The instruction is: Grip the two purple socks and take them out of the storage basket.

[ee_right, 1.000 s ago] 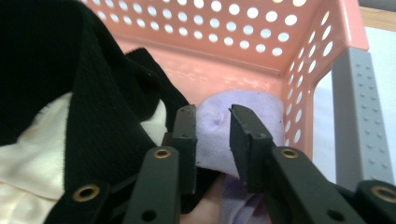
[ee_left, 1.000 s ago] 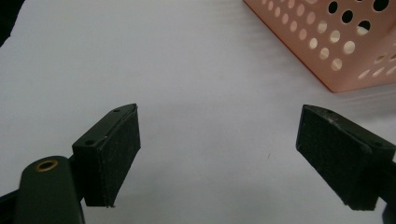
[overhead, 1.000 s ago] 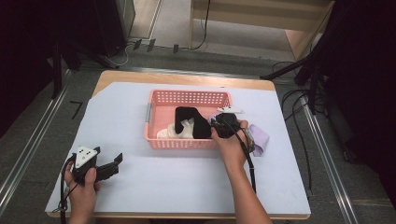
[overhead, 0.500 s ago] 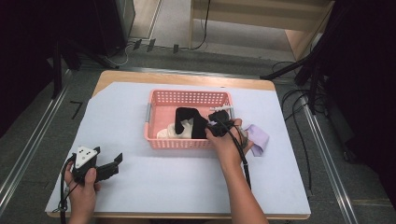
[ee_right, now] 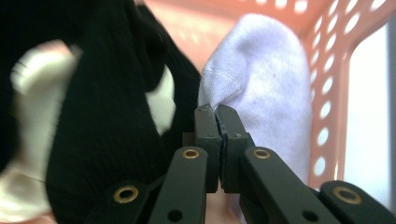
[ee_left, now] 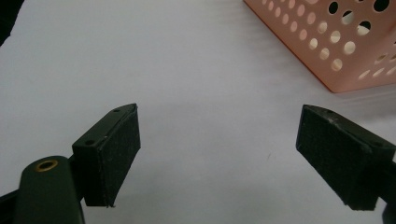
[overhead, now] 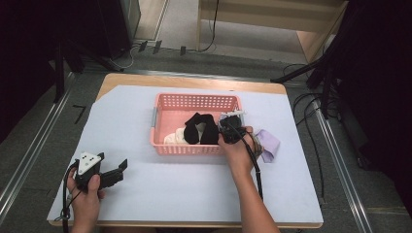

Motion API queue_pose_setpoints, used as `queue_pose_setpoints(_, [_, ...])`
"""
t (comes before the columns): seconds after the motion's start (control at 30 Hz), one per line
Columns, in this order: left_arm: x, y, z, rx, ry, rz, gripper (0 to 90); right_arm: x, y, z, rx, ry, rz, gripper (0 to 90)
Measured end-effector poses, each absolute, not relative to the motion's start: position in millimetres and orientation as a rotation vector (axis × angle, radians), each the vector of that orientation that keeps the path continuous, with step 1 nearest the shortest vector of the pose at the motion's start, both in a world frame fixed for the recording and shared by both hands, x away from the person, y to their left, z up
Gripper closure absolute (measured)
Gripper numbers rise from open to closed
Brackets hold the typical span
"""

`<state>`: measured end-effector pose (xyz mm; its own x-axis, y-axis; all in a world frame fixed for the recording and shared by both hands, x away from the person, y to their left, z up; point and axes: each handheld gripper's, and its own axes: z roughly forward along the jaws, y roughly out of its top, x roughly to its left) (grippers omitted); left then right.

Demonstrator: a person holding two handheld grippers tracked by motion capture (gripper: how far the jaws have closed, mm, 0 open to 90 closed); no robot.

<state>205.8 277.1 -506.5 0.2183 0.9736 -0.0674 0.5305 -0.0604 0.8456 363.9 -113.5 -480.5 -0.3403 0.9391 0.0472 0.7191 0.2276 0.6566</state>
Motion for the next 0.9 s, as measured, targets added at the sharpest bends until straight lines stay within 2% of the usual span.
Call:
queue_pose_setpoints(0.07, [206,277,-506,1.708,1.418,0.709,14.6,359,-122,-477,1.526,2.078,1.000,89.1])
queue_pose_setpoints(0.27, [206,276,-506,1.707,1.419,0.716,14.6,346,-133,-472,1.410,1.953,1.187,89.1])
queue_pose_setpoints(0.9, [205,276,-506,1.706,1.418,0.720,14.6,328,-140,-433,1.103,1.708,1.435,89.0])
